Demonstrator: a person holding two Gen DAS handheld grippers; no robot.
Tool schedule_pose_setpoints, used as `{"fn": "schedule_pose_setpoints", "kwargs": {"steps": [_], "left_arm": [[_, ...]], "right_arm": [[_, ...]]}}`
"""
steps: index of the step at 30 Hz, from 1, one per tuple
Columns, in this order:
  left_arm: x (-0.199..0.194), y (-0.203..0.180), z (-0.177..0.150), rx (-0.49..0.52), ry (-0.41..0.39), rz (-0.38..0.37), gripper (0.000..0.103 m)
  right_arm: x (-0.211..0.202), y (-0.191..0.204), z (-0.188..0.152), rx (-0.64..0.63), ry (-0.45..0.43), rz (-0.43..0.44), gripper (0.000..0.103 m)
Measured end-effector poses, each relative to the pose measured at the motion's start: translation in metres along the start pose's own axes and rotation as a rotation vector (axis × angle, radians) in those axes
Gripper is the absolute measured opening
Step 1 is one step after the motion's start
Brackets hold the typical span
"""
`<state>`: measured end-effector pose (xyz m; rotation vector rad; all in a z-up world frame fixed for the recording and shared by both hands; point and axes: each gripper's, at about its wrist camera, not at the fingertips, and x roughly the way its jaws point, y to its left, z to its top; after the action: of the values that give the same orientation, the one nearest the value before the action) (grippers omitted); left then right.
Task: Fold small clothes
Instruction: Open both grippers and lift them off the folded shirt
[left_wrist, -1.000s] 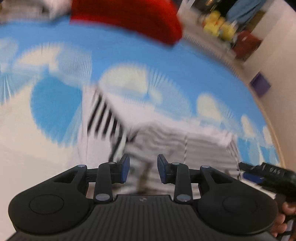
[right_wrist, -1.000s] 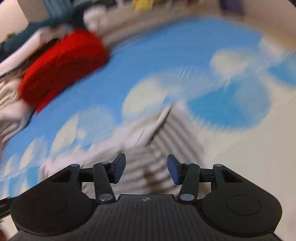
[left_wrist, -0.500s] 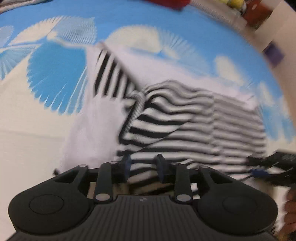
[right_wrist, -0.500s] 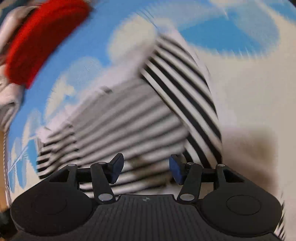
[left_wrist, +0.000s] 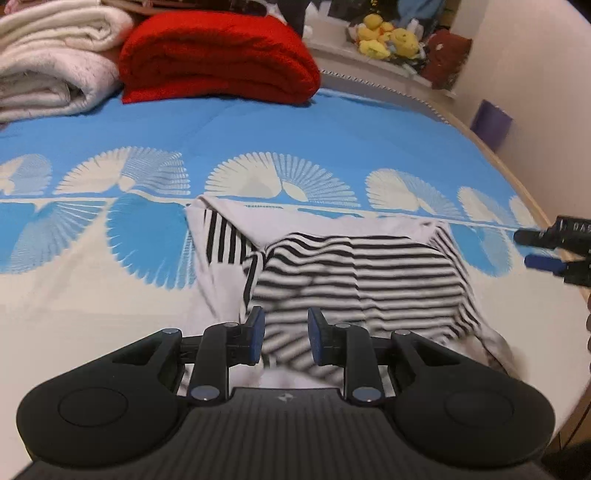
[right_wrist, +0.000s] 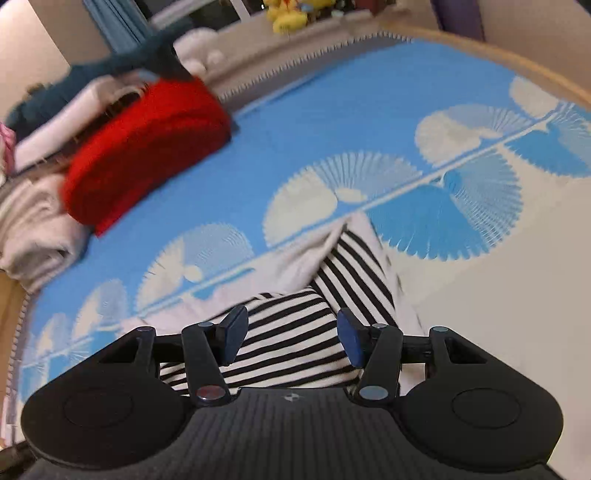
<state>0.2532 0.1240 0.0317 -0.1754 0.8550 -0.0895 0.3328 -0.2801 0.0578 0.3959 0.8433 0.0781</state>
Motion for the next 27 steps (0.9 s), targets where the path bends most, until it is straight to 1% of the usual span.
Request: {"fn": "schedule_pose_setpoints", "kwargs": {"steps": [2, 4, 6, 8, 11, 13, 15, 16, 17, 18, 19, 20, 22, 24, 25, 26, 27], "left_arm": [[-0.031, -0.003, -0.019, 0.019, -0.008, 0.026, 0.028], [-0.057, -0.005, -0.034, 0.021, -0.016, 0.057, 0.028], [-0.078, -0.008, -0.050, 0.012, -0.019, 0.067, 0.028], [-0.097, -0.012, -0.066, 0.012, -0.028, 0.072, 0.028], [-0.121, -0.017, -0.090, 0.029, -0.073, 0.070, 0.028], [-0.129, -0.015, -0.111, 0.050, -0.130, 0.065, 0.028], [-0.127, -0.007, -0.143, 0.093, -0.204, 0.066, 0.028], [-0.119, -0.002, -0.158, 0.112, -0.189, 0.082, 0.027], [-0.106, 0.001, -0.161, 0.090, -0.081, 0.141, 0.017], [-0.100, 0.007, -0.163, 0.038, -0.025, 0.149, 0.016], [-0.098, 0.013, -0.165, -0.013, -0.008, 0.111, 0.016], [-0.096, 0.019, -0.165, -0.053, 0.012, 0.078, 0.016], [-0.093, 0.028, -0.165, -0.087, 0.021, 0.082, 0.016], [-0.086, 0.038, -0.164, -0.129, 0.059, 0.082, 0.020], [-0.080, 0.044, -0.166, -0.175, 0.099, 0.060, 0.022], [-0.074, 0.051, -0.167, -0.218, 0.139, 0.035, 0.030], [-0.068, 0.054, -0.169, -0.248, 0.176, 0.014, 0.041]], "right_arm": [[-0.039, -0.001, -0.007, -0.032, -0.030, 0.040, 0.056], [-0.073, -0.004, -0.021, -0.064, -0.062, 0.059, 0.056], [-0.108, -0.016, -0.037, -0.089, -0.117, 0.047, 0.056], [-0.133, -0.032, -0.056, -0.105, -0.150, 0.023, 0.056], [-0.149, -0.054, -0.086, -0.123, -0.168, -0.011, 0.056], [-0.157, -0.067, -0.109, -0.143, -0.198, -0.048, 0.056], [-0.157, -0.079, -0.134, -0.163, -0.220, -0.086, 0.055], [-0.152, -0.084, -0.143, -0.161, -0.186, -0.134, 0.055], [-0.148, -0.088, -0.147, -0.134, -0.145, -0.163, 0.055], [-0.145, -0.090, -0.149, -0.127, -0.142, -0.149, 0.053], [-0.144, -0.089, -0.152, -0.156, -0.143, -0.156, 0.052], [-0.142, -0.086, -0.154, -0.205, -0.144, -0.184, 0.052], [-0.139, -0.086, -0.157, -0.248, -0.143, -0.216, 0.053], [-0.133, -0.090, -0.158, -0.217, -0.097, -0.197, 0.053], [-0.131, -0.093, -0.159, -0.186, -0.073, -0.187, 0.054], [-0.126, -0.098, -0.159, -0.145, -0.043, -0.181, 0.055], [-0.122, -0.102, -0.160, -0.110, -0.015, -0.176, 0.055]]}}
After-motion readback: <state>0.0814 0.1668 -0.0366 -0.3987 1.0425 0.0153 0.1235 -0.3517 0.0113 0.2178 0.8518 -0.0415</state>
